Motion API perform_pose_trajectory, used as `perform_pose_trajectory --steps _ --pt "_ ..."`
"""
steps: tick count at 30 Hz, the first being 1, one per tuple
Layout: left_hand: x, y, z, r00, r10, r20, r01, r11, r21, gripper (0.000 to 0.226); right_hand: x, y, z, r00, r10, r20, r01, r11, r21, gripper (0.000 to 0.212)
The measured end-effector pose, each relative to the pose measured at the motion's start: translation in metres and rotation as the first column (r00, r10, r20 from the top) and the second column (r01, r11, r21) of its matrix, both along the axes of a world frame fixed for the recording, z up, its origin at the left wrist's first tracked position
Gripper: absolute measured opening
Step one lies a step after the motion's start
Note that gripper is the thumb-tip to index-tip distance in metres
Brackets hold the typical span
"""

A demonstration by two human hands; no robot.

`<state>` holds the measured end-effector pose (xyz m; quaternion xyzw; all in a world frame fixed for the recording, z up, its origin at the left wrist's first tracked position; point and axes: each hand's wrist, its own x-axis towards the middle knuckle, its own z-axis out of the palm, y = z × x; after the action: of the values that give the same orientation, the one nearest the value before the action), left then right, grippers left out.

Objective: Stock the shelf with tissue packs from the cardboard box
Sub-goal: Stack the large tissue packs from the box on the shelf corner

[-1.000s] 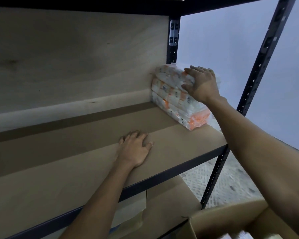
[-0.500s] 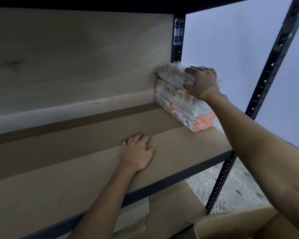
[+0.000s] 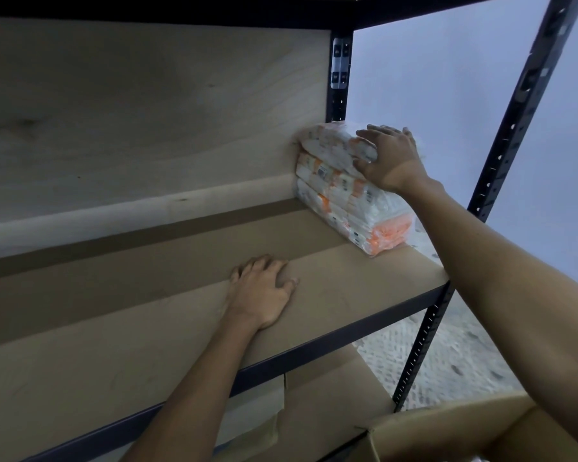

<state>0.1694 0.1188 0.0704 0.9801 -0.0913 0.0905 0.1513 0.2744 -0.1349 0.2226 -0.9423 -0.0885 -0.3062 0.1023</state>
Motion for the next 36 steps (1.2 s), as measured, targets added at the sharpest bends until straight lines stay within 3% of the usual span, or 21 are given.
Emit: perform_pose_trajectory --steps 7,12,19,32,36 --pt "-0.001 0.000 0.002 1.000 -0.004 -0.014 0.004 1.000 0.001 0.052 -0.025 -0.014 -0.001 0.998 0.068 0.009 -0.068 0.996 0.051 0.060" --pt "-0.007 -0.001 0.008 0.999 -0.006 -0.047 0.007 1.000 0.018 0.055 -0.060 -0.022 -0.007 0.993 0.063 -0.104 -0.064 0.998 -0.008 0.069" --pt "-0.031 -0.009 0.017 0.995 -0.061 -0.078 0.058 0.998 -0.038 0.051 -0.125 -0.031 -0.026 0.981 0.070 -0.179 -0.074 0.997 -0.015 0.061" --pt "-0.147 -0.117 -0.006 0.876 -0.482 0.017 0.471 0.848 -0.242 0.046 -0.262 -0.056 -0.141 0.956 0.065 -0.285 -0.044 0.996 0.080 0.050" --pt "-0.180 -0.147 -0.040 0.835 -0.545 -0.079 0.506 0.816 -0.280 0.046 -0.295 -0.074 -0.186 0.943 0.043 -0.331 -0.021 0.997 0.070 0.047"
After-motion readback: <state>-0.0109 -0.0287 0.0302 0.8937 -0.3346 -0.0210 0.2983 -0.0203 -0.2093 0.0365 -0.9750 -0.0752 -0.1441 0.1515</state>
